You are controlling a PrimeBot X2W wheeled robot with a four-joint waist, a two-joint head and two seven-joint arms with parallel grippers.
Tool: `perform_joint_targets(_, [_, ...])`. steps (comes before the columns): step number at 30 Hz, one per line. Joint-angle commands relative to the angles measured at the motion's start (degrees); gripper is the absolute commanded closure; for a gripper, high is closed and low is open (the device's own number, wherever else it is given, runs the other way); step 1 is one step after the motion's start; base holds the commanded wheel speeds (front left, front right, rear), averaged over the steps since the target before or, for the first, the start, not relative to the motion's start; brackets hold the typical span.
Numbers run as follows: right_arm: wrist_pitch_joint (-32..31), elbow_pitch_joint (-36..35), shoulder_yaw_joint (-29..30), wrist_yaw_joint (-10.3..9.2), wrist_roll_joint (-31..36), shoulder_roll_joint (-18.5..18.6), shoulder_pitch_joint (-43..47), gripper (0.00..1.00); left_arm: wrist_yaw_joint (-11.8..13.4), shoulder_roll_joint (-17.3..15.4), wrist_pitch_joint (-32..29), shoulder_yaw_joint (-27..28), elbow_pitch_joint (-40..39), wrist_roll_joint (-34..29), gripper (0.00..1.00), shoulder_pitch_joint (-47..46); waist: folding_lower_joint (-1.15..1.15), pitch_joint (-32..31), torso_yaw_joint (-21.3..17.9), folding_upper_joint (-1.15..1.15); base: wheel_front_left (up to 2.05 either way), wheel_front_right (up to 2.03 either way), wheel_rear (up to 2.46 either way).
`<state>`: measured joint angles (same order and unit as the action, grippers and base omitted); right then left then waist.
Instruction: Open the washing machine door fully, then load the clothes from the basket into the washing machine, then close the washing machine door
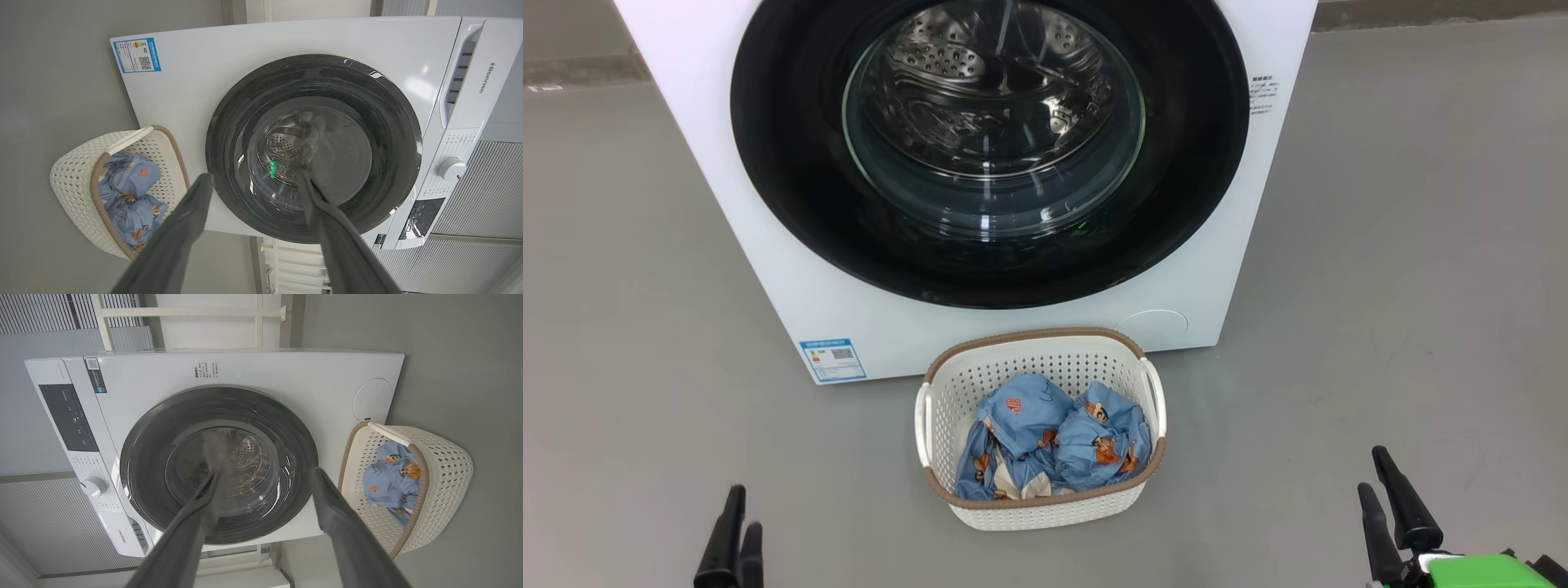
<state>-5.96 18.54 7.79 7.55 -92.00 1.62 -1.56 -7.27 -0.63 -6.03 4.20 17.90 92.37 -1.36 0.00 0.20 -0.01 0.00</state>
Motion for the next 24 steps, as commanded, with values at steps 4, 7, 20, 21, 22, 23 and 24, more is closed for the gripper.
perform_joint_targets(4, [0.6,-2.1,-0.6,0.0,1.2,0.7,-2.0,0.0,0.0,-1.0,0.8,-0.4,-1.9,-1.0,0.0,-2.1,0.13,-0.1,0.0,0.0,0.0,0.0,0.0])
perform_joint_targets(7, [1.1,-2.4,-1.0,-0.01,2.1,1.0,-2.3,0.0,0.0,-1.3,1.4,-1.0,-2.3,-1.7,0.0,-2.3,0.03,-0.1,0.0,0.0,0.0,0.0,0.0])
perform_joint_targets(20, [3.6,-2.8,-3.0,-0.01,8.0,2.8,-3.6,0.0,-0.1,-2.9,3.7,-2.9,-3.2,-7.2,0.0,-3.4,0.0,0.1,-0.1,0.0,0.0,0.0,0.0])
perform_joint_targets(21, [3.8,-2.8,-3.2,-0.01,8.8,3.0,-3.7,0.0,-0.1,-3.0,3.8,-3.0,-3.2,-7.9,0.0,-3.5,0.0,0.1,-0.1,0.0,0.0,0.0,0.0])
perform_joint_targets(22, [4.0,-2.8,-3.4,-0.01,9.5,3.1,-3.8,0.0,-0.1,-3.0,4.0,-3.1,-3.3,-8.6,0.0,-3.6,0.0,0.1,-0.1,0.0,0.0,0.0,0.0])
perform_joint_targets(23, [4.1,-2.8,-3.5,-0.01,10.2,3.2,-3.9,0.0,-0.1,-3.1,4.2,-3.2,-3.4,-9.1,0.0,-3.6,0.0,0.1,-0.1,0.0,0.0,0.0,0.0])
perform_joint_targets(24, [4.3,-2.8,-3.7,-0.01,11.0,3.3,-4.0,0.0,-0.1,-3.2,4.4,-3.3,-3.5,-9.8,0.0,-3.7,0.0,0.1,-0.2,0.0,0.0,0.0,0.0])
